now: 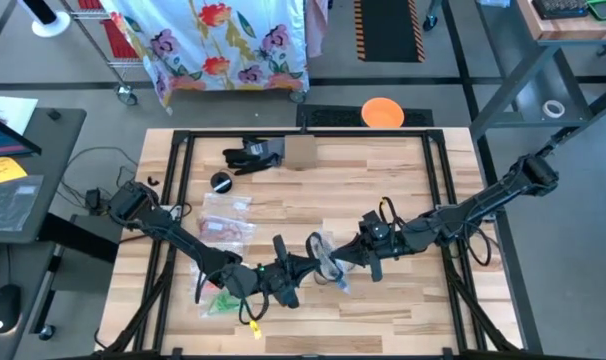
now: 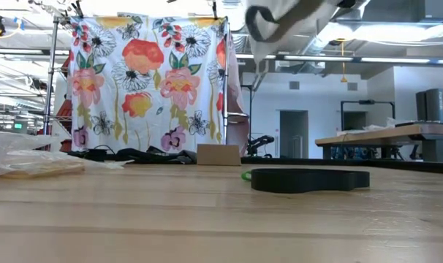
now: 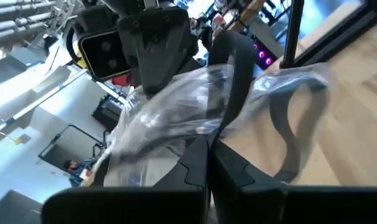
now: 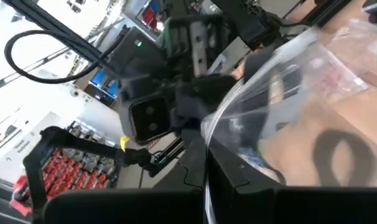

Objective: Sort rubber bands
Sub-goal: Put the black rubber band into the transparent zip bag

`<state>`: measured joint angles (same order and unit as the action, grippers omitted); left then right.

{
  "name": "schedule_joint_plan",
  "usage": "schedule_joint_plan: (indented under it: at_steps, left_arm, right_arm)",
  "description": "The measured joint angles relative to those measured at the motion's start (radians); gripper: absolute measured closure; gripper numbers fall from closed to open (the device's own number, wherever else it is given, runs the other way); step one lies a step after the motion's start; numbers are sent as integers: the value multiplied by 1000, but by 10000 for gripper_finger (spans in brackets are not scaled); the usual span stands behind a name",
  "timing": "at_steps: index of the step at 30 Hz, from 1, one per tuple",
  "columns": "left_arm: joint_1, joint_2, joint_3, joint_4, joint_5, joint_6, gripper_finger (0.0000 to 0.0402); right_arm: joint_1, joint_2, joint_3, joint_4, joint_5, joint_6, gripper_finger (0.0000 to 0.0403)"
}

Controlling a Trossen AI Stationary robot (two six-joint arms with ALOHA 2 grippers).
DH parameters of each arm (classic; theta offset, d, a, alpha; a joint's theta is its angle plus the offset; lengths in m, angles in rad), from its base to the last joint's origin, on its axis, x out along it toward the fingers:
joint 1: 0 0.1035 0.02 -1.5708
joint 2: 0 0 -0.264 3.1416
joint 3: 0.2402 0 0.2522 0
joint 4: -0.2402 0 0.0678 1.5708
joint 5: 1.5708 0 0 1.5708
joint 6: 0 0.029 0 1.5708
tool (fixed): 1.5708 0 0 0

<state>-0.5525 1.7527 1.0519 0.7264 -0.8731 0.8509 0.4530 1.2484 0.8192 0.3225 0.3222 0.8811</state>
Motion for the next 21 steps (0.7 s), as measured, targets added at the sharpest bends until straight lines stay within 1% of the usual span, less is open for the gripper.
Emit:
schedule_joint_plan:
  at_steps: [6,9,11,15,21]
  left_arm:
    - [-26,0,0,-4,-31,56,401]
    - [-34,0,0,-3,-42,63,401]
    - [-37,0,4,-3,-49,63,401]
    - [-44,-1,36,1,-96,63,401]
    - [-46,-2,43,-12,-128,60,401]
  right_arm:
    - [-11,0,0,-11,2,-25,403]
    - [-20,0,0,-44,3,-24,403]
    - [-24,0,0,-78,4,-11,403]
    - [-21,0,0,-114,25,10,403]
    - [-1,55,1,-96,26,62,403]
